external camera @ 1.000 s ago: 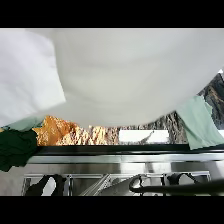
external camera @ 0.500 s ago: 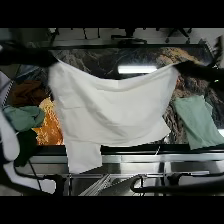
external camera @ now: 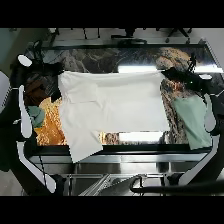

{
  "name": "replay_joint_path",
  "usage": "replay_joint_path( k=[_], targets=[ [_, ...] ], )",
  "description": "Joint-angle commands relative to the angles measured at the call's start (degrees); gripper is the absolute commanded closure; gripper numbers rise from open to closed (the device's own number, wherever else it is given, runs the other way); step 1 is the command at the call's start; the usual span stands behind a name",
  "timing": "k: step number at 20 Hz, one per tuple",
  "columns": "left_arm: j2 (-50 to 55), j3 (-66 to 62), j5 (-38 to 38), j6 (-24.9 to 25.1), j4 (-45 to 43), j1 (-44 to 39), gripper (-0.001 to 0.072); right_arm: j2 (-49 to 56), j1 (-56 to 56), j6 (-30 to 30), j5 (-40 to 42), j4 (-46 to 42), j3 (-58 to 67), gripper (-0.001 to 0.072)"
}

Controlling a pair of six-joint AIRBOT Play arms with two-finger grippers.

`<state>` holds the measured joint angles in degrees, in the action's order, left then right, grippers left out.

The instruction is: Fold the shirts.

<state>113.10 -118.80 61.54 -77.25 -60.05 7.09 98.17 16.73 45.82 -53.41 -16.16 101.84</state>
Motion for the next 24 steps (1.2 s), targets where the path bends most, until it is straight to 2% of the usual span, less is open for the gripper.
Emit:
replay_joint_path(
  k=[1, 5, 10, 19, 20, 21, 22, 23, 24],
  targets=[
    [-1.7, 4.0, -5.5, 2.9, 4.1, 1.0, 0.0695, 1.6, 0.2, 3.7, -0.9, -6.7, 3.0, 0.0689],
    [1.2, 4.5, -0.5, 2.7, 2.3, 0.8, 0.0695, 2.9, 0.1, 7.8, -4.9, -14.9, 2.9, 0.0689],
    [4.7, 4.5, 8.4, -3.3, -8.5, 0.8, 0.0696, 4.3, 0.0, 9.1, -6.2, -19.9, 0.3, 0.0689],
    [7.6, 4.5, 10.6, -3.8, -9.3, -3.0, 0.0695, 4.9, -1.1, 9.0, -5.9, -20.1, 0.3, 0.0686],
    [7.6, 4.2, 10.6, -3.9, -9.2, -3.3, 0.0694, 4.8, -1.2, 9.0, -6.4, -20.1, 0.4, 0.0675],
    [7.6, 3.6, 11.3, -4.3, -9.3, -3.6, 0.0694, 4.5, -1.1, 9.1, -6.8, -20.1, 0.4, 0.0554],
    [7.6, 2.4, 13.1, -4.6, -9.3, -3.6, 0.0609, 4.0, -1.1, 9.1, -7.6, -20.1, 0.4, 0.0460],
    [7.6, 1.0, 15.5, -5.6, -9.4, -3.2, 0.0312, 3.1, -0.6, 9.1, -8.8, -20.1, 0.4, 0.0452],
    [7.4, -0.3, 17.9, -8.0, -9.4, -2.7, 0.0215, 1.9, -0.1, 9.1, -10.1, -20.3, 0.4, 0.0452]
  ],
)
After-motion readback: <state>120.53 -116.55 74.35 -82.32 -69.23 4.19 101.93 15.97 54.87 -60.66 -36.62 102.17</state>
